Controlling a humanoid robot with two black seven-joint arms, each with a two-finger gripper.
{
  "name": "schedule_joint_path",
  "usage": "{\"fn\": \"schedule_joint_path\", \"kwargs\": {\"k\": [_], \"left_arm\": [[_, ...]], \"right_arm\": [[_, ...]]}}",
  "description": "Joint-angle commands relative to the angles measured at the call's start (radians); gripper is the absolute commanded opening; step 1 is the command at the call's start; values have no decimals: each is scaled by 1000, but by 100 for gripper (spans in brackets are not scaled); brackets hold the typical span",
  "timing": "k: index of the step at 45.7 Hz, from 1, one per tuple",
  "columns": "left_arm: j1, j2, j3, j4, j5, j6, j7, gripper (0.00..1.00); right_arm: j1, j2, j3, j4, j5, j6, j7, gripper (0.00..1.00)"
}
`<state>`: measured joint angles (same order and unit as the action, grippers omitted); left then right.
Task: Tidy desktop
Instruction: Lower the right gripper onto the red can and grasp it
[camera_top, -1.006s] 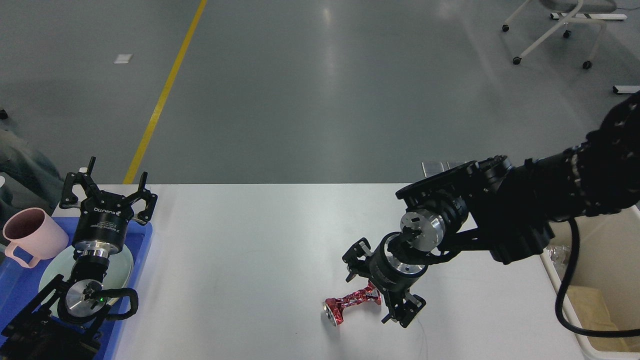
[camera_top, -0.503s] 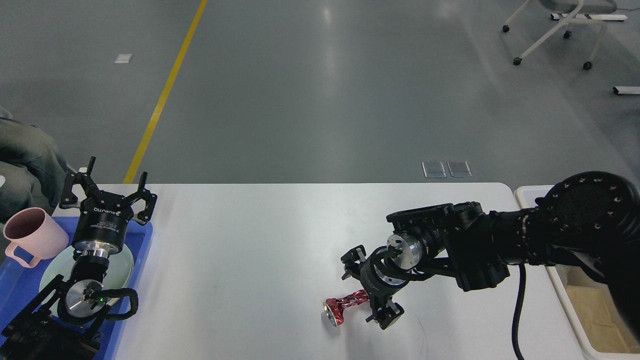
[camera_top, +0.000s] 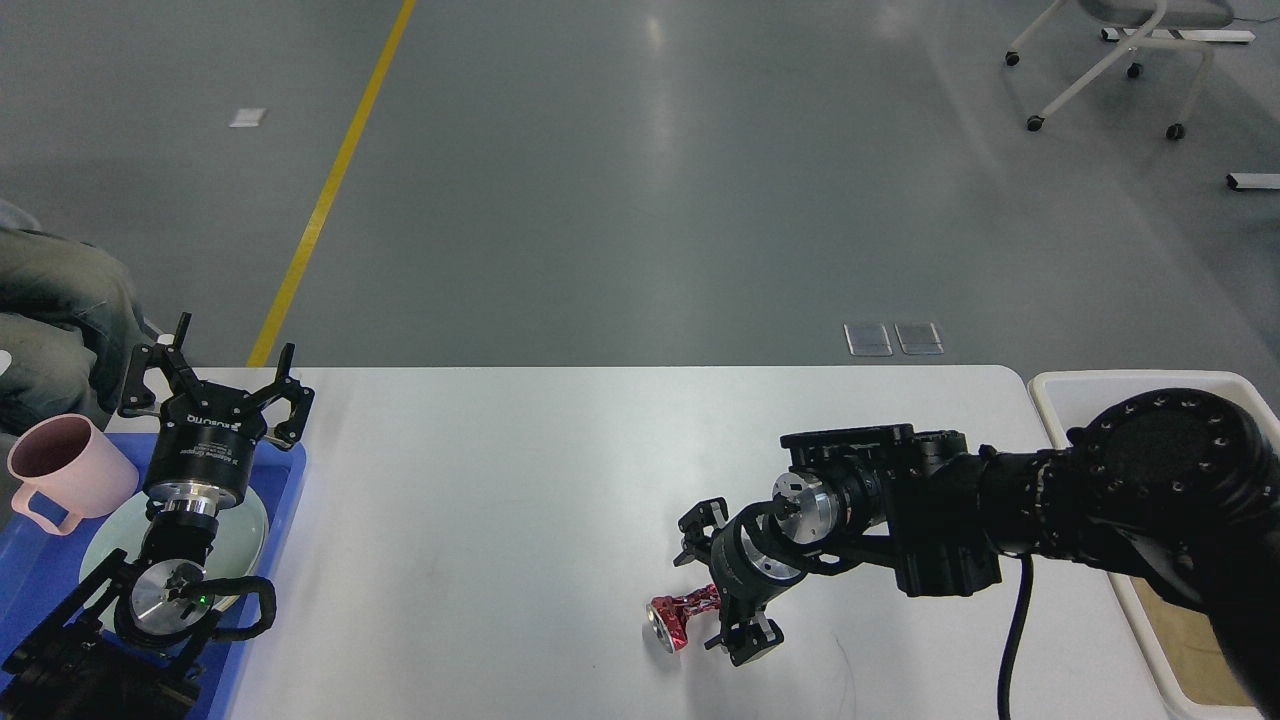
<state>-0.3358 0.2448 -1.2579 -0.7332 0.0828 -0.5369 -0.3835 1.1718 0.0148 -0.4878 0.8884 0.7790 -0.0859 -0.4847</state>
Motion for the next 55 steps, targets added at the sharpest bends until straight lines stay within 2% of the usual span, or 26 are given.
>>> {"fn": "schedule_joint_path", "kwargs": {"k": [1,4,10,15,20,23,27,36,51,55], "left_arm": [[0,1,0,0,0,0,0,96],[0,-1,0,0,0,0,0,96],[0,-1,0,0,0,0,0,96],[0,-1,0,0,0,0,0,96],[0,-1,0,0,0,0,0,96],[0,1,0,0,0,0,0,96],[0,-1,0,0,0,0,0,96],[0,-1,0,0,0,0,0,96],[0,1,0,0,0,0,0,96],[0,1,0,0,0,0,0,96]], "right_arm": [[-15,2,0,-20,2,0,0,74],[-23,8,0,-26,2,-1,0,71],[-29,11,0,-26,2,-2,0,53],[-29,11,2,-34,3,-2,2,45],[-30,11,2,-37,3,-3,2,30],[-30,10,2,-37,5,-3,3,15],[-27,11,3,-37,5,-5,3,0],[-26,13,2,-34,3,-44,3,0],[-1,7,-3,-20,32,-28,3,0],[34,-1,-17,29,29,-23,5,0]]}}
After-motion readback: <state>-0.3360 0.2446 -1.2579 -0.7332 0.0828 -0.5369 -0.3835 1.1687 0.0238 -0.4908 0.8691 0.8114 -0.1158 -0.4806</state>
